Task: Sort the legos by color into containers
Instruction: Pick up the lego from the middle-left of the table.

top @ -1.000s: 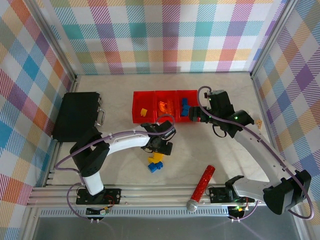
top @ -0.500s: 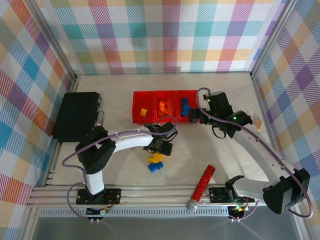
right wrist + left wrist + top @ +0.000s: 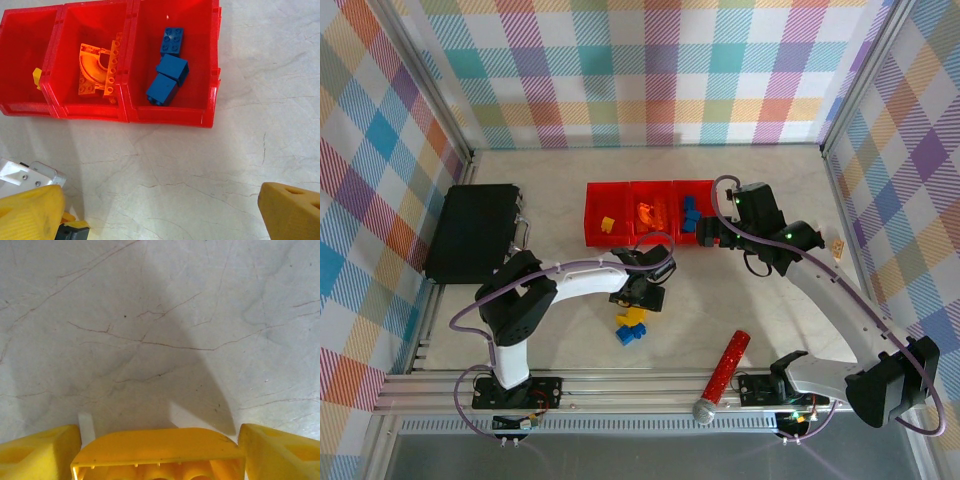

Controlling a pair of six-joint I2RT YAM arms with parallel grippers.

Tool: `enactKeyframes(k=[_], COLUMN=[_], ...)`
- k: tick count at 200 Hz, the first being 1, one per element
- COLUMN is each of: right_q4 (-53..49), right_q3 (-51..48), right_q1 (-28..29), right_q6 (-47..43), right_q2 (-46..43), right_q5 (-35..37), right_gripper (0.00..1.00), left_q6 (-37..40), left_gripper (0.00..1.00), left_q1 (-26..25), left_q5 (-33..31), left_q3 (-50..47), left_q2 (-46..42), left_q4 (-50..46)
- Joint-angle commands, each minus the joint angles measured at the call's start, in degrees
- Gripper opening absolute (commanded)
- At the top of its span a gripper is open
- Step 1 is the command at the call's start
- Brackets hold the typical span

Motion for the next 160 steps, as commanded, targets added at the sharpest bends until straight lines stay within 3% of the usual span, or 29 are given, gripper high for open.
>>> enactKeyframes(k=[1,82,117,160], right_q4=[0.3,0.5,0.7,1.2], right_q3=[-0.8,-1.2,-1.4,-2.5], right_q1=[-0.3,-0.3,-0.3,-0.3], right_q6=[0.7,1.1,1.5,1.5], right_q2=[0.2,0.2,0.3,0.1], right_q5=[0.1,0.3,0.2,0.5], right_gripper=[0.99,0.99,0.99,0.99], left_q6=[-1.1,-2.5,-3.1,-2.6], left_gripper=[0.81,0.66,0.48,0.47], left_q1=[-0.6,-0.6,-0.6,-0.3], left_q5=[0.8,-0.2,-2.3,-6.2], left_q3=[0.1,-0.5,0.4,1.5], left_q2=[0.9,0.4,-0.7,-5.7], left_q4=[0.4,0.7,-0.9,-1.2])
